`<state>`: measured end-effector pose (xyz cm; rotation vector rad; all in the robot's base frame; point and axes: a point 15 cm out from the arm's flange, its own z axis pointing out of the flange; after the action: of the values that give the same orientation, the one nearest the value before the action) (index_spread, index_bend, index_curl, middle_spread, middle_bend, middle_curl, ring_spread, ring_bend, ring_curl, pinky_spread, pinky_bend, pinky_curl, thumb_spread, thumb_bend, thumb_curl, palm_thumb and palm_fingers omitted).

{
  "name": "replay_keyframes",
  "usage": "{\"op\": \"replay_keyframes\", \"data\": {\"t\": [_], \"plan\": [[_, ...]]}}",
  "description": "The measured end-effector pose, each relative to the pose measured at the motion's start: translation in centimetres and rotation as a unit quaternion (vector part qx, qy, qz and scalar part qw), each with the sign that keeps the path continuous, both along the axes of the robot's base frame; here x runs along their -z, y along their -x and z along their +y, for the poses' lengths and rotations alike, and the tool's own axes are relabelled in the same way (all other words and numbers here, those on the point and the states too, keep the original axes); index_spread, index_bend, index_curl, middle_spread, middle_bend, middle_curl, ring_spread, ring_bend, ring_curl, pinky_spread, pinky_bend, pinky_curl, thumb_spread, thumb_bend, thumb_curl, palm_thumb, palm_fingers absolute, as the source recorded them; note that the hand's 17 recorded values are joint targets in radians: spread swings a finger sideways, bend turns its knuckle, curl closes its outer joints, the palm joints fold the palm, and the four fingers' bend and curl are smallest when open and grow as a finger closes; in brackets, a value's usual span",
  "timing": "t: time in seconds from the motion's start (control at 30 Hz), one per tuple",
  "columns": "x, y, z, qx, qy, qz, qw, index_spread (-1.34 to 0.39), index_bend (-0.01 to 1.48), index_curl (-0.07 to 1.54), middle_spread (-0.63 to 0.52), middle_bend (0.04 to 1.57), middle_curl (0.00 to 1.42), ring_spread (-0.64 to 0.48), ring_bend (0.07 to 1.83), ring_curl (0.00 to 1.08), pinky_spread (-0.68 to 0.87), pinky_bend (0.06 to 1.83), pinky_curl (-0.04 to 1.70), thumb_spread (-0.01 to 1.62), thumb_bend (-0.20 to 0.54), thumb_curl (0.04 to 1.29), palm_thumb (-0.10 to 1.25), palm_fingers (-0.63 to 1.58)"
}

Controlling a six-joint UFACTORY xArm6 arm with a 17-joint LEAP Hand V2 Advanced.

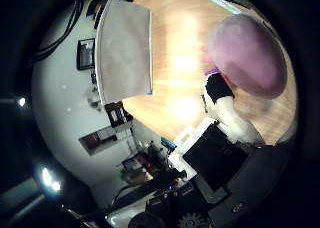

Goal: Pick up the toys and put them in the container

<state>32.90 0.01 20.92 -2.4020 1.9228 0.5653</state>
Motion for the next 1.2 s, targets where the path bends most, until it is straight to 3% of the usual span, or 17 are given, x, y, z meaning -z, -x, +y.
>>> {"op": "replay_keyframes", "data": {"t": [0.17, 0.23, 0.27, 0.3, 0.33, 0.37, 0.4, 0.6, 0.73, 0.97, 1.2], "plan": [[1.0, -0.2, 0.1, -0.001, -0.002, 0.008, 1.0, -0.5, 0.2, 0.33, -0.26, 0.19, 0.33, -0.21, 0.59, 0.19, 0.12, 0.83, 0.0, 1.0, -0.009, 0.48, 0.74, 0.38], [1.1, -0.9, -0.1, 0.003, -0.001, -0.005, 1.0, -0.52, 0.23, 0.34, -0.3, 0.19, 0.33, -0.28, 0.65, 0.19, 0.07, 0.82, -0.01, 1.0, 0.005, 0.49, 0.8, 0.52], [1.1, -1.4, -0.2, 0.006, 0.0, -0.013, 1.0, -0.53, 0.24, 0.35, -0.32, 0.19, 0.33, -0.31, 0.7, 0.21, 0.02, 0.84, 0.0, 1.01, 0.013, 0.5, 0.82, 0.62], [1.1, -1.9, -0.3, 0.01, 0.001, -0.022, 1.0, -0.54, 0.22, 0.34, -0.38, 0.24, 0.34, -0.37, 0.82, 0.23, -0.18, 0.97, 0.02, 1.01, 0.028, 0.52, 0.87, 0.97], [1.0, -2.3, -0.5, 0.014, 0.002, -0.03, 0.999, -0.55, 0.19, 0.32, -0.4, 0.26, 0.35, -0.38, 0.84, 0.24, -0.24, 1.01, 0.04, 1.01, 0.031, 0.52, 0.88, 1.06], [1.0, -2.7, -0.7, 0.02, 0.001, -0.038, 0.999, -0.55, 0.24, 0.36, -0.42, 0.35, 0.39, -0.38, 0.91, 0.28, -0.33, 1.05, 0.07, 1.02, 0.057, 0.54, 0.94, 1.26], [0.8, -3.0, -0.9, 0.029, -0.002, -0.044, 0.999, -0.56, 0.29, 0.4, -0.43, 0.41, 0.43, -0.37, 0.96, 0.32, -0.36, 1.12, 0.12, 1.03, 0.074, 0.56, 0.97, 1.33], [-1.2, -4.4, -0.3, 0.088, -0.078, -0.08, 0.99, -0.59, 0.61, 0.6, -0.48, 0.71, 0.61, -0.36, 1.14, 0.44, -0.3, 1.4, 0.27, 1.05, 0.126, 0.64, 1.08, 1.27], [-2.3, -4.7, 0.3, 0.085, -0.088, -0.09, 0.988, -0.58, 0.79, 0.74, -0.47, 0.89, 0.74, -0.35, 1.25, 0.52, -0.26, 1.52, 0.34, 1.04, 0.137, 0.69, 1.12, 1.15], [-2.8, -4.3, 1.0, 0.076, -0.092, -0.085, 0.989, -0.53, 0.94, 0.9, -0.45, 1.03, 0.88, -0.34, 1.34, 0.63, -0.22, 1.62, 0.43, 1.03, 0.134, 0.77, 1.14, 1.02], [-8.6, -4.6, 2.4, 0.052, -0.088, -0.142, 0.985, -0.49, 1.02, 0.99, -0.42, 1.09, 0.97, -0.33, 1.39, 0.72, -0.2, 1.67, 0.49, 1.02, 0.125, 0.85, 1.13, 0.94]]}}
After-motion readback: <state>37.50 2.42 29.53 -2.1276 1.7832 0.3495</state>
